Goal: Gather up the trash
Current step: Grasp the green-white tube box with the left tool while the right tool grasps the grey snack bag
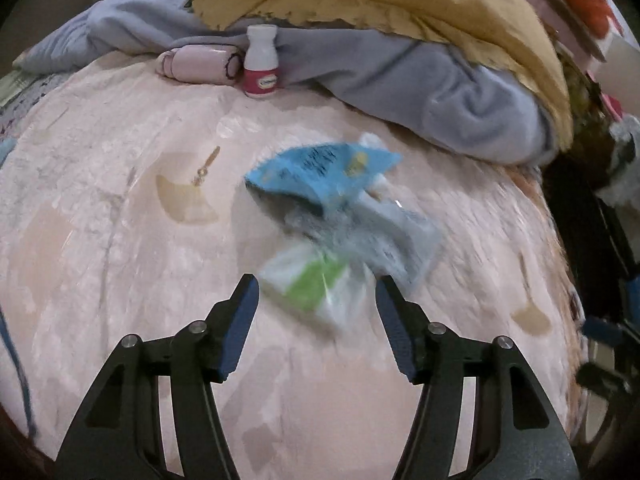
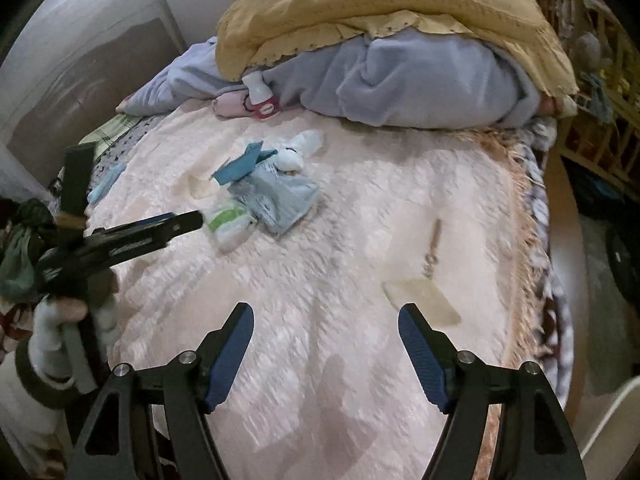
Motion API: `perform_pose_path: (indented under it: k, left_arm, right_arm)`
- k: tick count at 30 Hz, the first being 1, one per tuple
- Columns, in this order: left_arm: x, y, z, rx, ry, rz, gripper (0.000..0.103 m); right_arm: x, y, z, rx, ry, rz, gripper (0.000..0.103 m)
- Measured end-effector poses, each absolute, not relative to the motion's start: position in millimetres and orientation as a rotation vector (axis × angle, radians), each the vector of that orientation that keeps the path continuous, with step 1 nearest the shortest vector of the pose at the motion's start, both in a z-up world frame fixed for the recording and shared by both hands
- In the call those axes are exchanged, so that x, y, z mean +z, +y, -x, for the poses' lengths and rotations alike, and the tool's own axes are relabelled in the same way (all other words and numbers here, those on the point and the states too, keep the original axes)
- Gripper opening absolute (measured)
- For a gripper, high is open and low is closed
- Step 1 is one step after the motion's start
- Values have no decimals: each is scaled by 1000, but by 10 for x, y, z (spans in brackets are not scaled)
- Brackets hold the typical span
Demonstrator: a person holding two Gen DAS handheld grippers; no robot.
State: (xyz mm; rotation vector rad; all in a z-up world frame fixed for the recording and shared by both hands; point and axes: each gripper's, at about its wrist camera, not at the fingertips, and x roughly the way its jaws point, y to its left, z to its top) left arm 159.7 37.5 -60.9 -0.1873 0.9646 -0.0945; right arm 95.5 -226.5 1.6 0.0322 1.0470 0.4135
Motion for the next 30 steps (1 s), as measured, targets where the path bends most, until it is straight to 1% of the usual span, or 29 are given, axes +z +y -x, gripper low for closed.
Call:
perform_pose_path:
  k: [5,9,13,18,19,20,22,25,27,30]
  left_arm:
    - [-883,322,-1972,-68,1021,137,59]
    - [-1062,274,-1927,-183,1084,59,59]
    - [-1033,325,-1707,-369,1112,21,59]
    - [-869,657,-1458,-379,1103,76,59]
    - [-832,724,-1422,-374,1097,92,59]
    - [-789,792,-1375,-365,1094,114,59]
    - [-713,893,-1306,-350,1085,158,59]
    - [-649,936,-1269,-335,1071,191,60]
    - [-653,880,-1257,-342,1077,195,60]
    - [-706,749,-1226,-352,1097,190,60]
  right_arm:
    - [-32,-2119,-1358,446,1036,-25,73]
    - [-195,-1899,-1747,506,1041,15,77]
    - [-411,-1625,-2109,556,1055,79,78]
    - [-608,-1279,-2433,659,1064,103,78]
    - [-638,-1204,-2459,691,1067,114,80]
    - [-683,-1117,-2476,716,1074,142,85]
    - [-783,-976,-2499,721,1093,214,89]
    - [-960,-852,-2475,742,1152,250,89]
    - [-1007,-812,-2419,715,1135,290,89]
    - [-960,-831,-2277,706,1104,298,82]
